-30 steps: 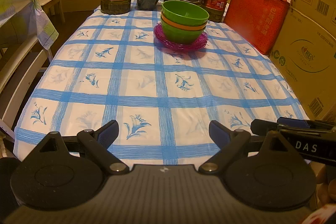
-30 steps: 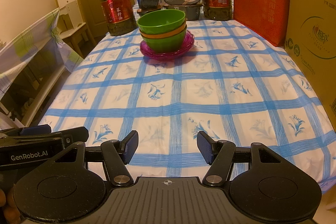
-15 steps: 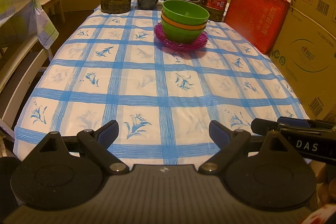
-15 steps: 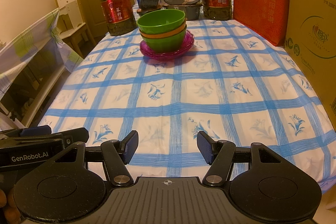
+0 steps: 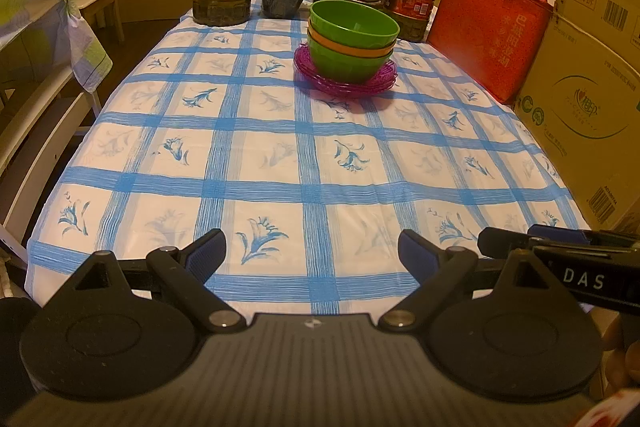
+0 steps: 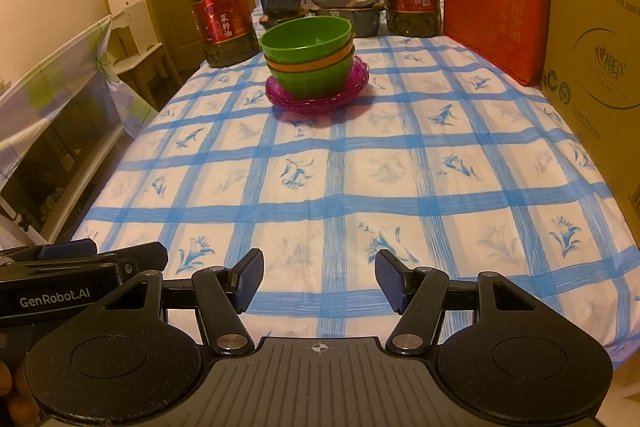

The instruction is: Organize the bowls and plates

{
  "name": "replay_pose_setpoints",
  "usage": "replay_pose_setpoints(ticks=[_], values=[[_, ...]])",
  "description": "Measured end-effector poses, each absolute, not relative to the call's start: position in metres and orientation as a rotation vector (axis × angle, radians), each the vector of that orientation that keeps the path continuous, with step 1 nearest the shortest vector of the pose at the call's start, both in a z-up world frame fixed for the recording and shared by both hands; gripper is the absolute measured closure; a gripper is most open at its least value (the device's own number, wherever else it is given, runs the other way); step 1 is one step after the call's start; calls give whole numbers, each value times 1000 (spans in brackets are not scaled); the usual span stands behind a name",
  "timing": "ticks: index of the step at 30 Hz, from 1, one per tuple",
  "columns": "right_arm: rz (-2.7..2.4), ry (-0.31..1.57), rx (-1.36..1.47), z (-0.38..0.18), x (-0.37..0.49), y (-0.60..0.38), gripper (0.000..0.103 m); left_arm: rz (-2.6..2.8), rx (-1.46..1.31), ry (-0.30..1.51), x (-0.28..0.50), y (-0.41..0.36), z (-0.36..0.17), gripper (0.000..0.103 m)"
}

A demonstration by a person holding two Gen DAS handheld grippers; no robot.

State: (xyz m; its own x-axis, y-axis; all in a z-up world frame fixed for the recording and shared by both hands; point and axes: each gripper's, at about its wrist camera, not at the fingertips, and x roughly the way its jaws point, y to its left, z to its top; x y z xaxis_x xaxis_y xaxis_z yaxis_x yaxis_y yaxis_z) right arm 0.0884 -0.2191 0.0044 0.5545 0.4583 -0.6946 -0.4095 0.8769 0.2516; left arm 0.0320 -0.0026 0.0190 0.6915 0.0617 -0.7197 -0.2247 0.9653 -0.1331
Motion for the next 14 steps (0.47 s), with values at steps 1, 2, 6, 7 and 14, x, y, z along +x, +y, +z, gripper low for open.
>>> replay_pose_setpoints(ticks=[1, 2, 6, 7, 14], values=[[513, 839, 63, 4, 88, -219, 41, 162, -218, 792, 32, -3, 19, 11], [513, 839, 63, 4, 89, -219, 41, 162, -217, 792, 32, -2, 19, 11], [513, 840, 64, 3, 88, -220, 41, 171, -216, 786, 31, -3, 18, 11], [513, 840, 64, 4, 88, -220, 41, 173, -214, 786, 31, -3, 18, 11], [512, 839, 64, 4, 88, -220, 41, 173, -217, 771, 29, -3, 19, 9]])
